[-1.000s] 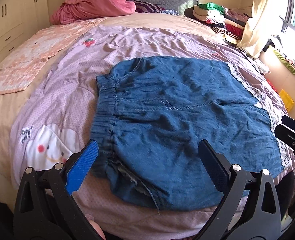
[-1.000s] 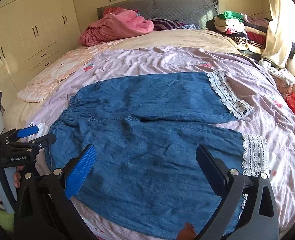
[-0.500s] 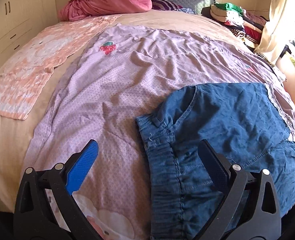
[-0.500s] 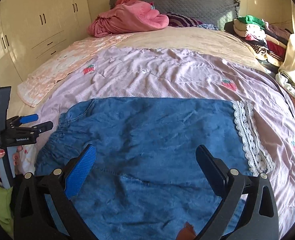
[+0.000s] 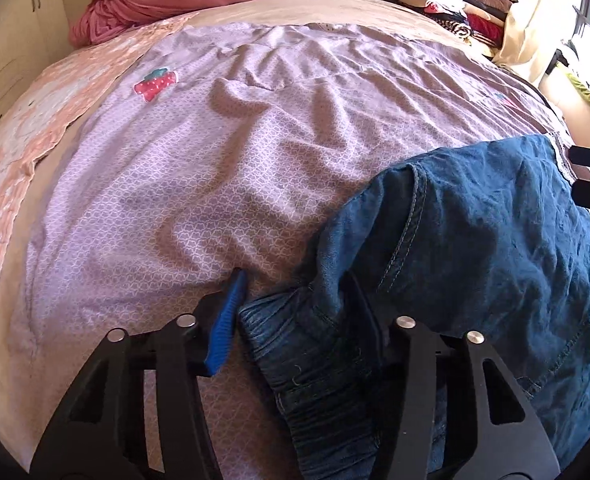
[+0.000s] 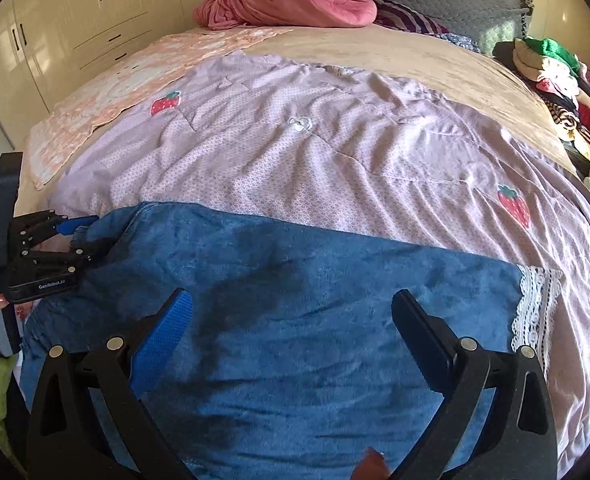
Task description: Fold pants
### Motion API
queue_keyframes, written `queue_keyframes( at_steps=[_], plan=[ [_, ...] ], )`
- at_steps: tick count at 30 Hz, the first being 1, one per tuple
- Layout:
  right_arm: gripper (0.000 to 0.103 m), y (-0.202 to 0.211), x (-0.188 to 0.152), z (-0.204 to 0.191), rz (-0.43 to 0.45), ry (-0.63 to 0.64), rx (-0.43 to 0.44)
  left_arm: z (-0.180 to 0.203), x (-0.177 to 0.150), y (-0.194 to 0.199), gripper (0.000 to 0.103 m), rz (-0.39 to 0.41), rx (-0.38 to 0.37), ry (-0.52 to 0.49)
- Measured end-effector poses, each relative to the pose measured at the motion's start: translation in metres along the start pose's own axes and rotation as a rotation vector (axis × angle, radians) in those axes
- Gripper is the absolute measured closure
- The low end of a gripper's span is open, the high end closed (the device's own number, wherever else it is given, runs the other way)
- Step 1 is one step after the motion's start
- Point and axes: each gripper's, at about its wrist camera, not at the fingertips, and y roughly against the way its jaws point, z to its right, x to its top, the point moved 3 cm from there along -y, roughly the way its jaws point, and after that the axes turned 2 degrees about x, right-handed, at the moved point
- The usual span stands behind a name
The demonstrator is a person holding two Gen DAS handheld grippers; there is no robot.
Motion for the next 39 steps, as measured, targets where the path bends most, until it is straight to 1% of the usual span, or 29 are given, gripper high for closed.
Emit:
queue_keyframes(
  at_steps=[2, 5, 8, 13, 15, 16, 17, 18, 19, 20, 21, 22, 23, 26, 29, 31, 33, 35, 39],
  plan=[
    [0.004, -0.011, 0.008, -0.005, -0.019, 0.058, 0.011, 0.0, 0.001, 0.001, 0.074, 0.013, -0.002, -0.007],
    [0.004, -0.027, 0.018, -0.014, -0.038, 0.159, 0.011, -0.003, 0.002, 0.007, 0.079, 0.033, -0.031, -0.005],
    [0.004, -0.043, 0.028, -0.026, -0.057, 0.256, 0.022, -0.005, 0.002, 0.018, 0.08, 0.072, -0.054, 0.004],
    [0.005, -0.065, 0.042, -0.044, -0.077, 0.391, 0.057, -0.003, 0.003, 0.043, 0.08, 0.154, -0.063, -0.01],
    [0.006, -0.075, 0.044, -0.053, -0.099, 0.448, 0.066, -0.001, 0.005, 0.05, 0.08, 0.179, -0.068, -0.014],
    [0.011, -0.079, 0.045, -0.057, -0.105, 0.465, 0.061, 0.001, 0.005, 0.053, 0.08, 0.186, -0.075, -0.02],
    [0.032, -0.083, 0.045, -0.061, -0.12, 0.469, 0.081, 0.002, 0.005, 0.056, 0.08, 0.195, -0.075, -0.026],
    [0.042, -0.086, 0.045, -0.064, -0.138, 0.467, 0.114, 0.003, 0.005, 0.057, 0.08, 0.202, -0.076, -0.03],
    [0.055, -0.087, 0.044, -0.067, -0.148, 0.467, 0.137, 0.004, 0.005, 0.058, 0.08, 0.203, -0.076, -0.038],
    [0.07, -0.086, 0.043, -0.071, -0.143, 0.471, 0.146, 0.005, 0.004, 0.058, 0.08, 0.205, -0.07, -0.043],
    [0.078, -0.083, 0.042, -0.074, -0.131, 0.47, 0.152, 0.005, 0.004, 0.058, 0.08, 0.208, -0.059, -0.049],
    [0.089, -0.078, 0.041, -0.076, -0.116, 0.459, 0.148, 0.005, 0.003, 0.058, 0.08, 0.21, -0.045, -0.059],
    [0.094, -0.073, 0.04, -0.075, -0.096, 0.441, 0.127, 0.005, 0.003, 0.059, 0.08, 0.215, -0.036, -0.066],
    [0.098, -0.05, 0.037, -0.069, -0.036, 0.356, 0.108, 0.007, 0.001, 0.066, 0.08, 0.238, -0.032, -0.086],
    [0.098, -0.021, 0.028, -0.068, 0.036, 0.328, 0.096, 0.011, -0.003, 0.076, 0.08, 0.267, -0.016, -0.114],
    [0.098, -0.004, 0.022, -0.067, 0.063, 0.301, 0.095, 0.015, -0.005, 0.085, 0.08, 0.289, -0.004, -0.13],
    [0.098, 0.016, 0.012, -0.069, 0.098, 0.289, 0.093, 0.021, -0.009, 0.095, 0.079, 0.314, 0.007, -0.148],
    [0.098, 0.036, -0.002, -0.073, 0.128, 0.286, 0.085, 0.026, -0.016, 0.108, 0.079, 0.346, -0.001, -0.154],
    [0.098, 0.069, -0.033, -0.079, 0.168, 0.242, 0.107, 0.038, -0.039, 0.133, 0.078, 0.392, -0.011, -0.169]
  ],
)
